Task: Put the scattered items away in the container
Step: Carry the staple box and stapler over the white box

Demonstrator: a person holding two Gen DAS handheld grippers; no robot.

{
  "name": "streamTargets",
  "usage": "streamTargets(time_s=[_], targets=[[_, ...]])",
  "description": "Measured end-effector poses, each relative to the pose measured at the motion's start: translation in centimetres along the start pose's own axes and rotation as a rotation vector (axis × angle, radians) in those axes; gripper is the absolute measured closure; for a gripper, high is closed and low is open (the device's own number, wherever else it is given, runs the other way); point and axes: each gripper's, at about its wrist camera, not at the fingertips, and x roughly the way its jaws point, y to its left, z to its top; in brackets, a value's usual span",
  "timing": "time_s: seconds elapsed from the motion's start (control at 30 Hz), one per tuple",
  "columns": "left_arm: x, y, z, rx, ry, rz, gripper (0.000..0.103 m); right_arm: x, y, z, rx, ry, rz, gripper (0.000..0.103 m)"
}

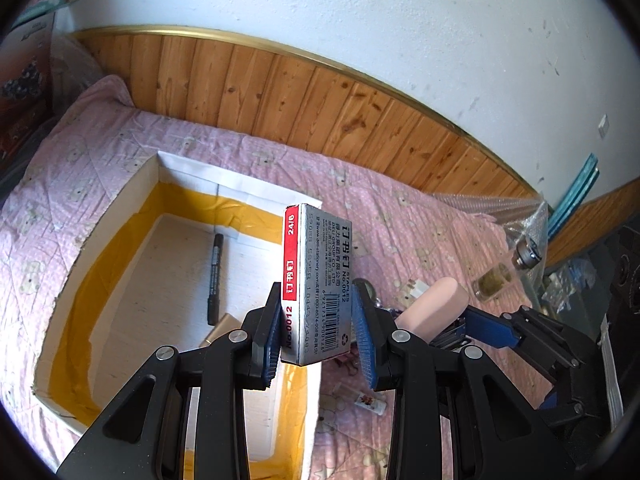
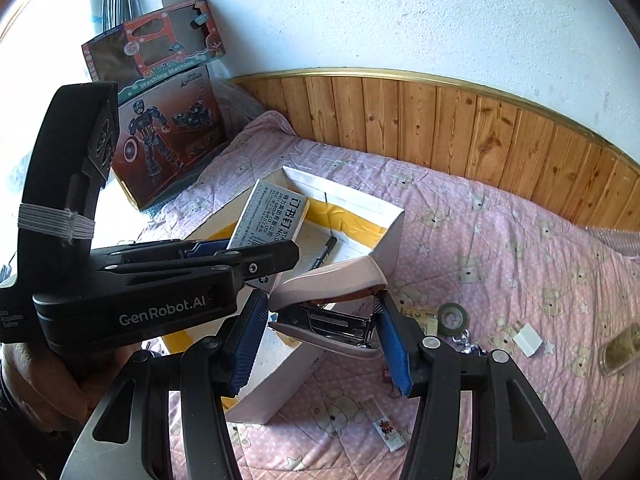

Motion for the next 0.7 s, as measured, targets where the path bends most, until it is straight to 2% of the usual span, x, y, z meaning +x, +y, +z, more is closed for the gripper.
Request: streamTargets(time_s=[0.4,0.7], targets=[[-0.7,3.4,0.7,-0.052,-0.018,0.04,0.07,2.0,1.8,1.6,-0.04,0.023,-0.001,0.047],[0.6,6.3,0.9,-0.113,0.014,0.089,0.07,4.7,2.8,2.8,-0.062,0.063,0.002,0.047]])
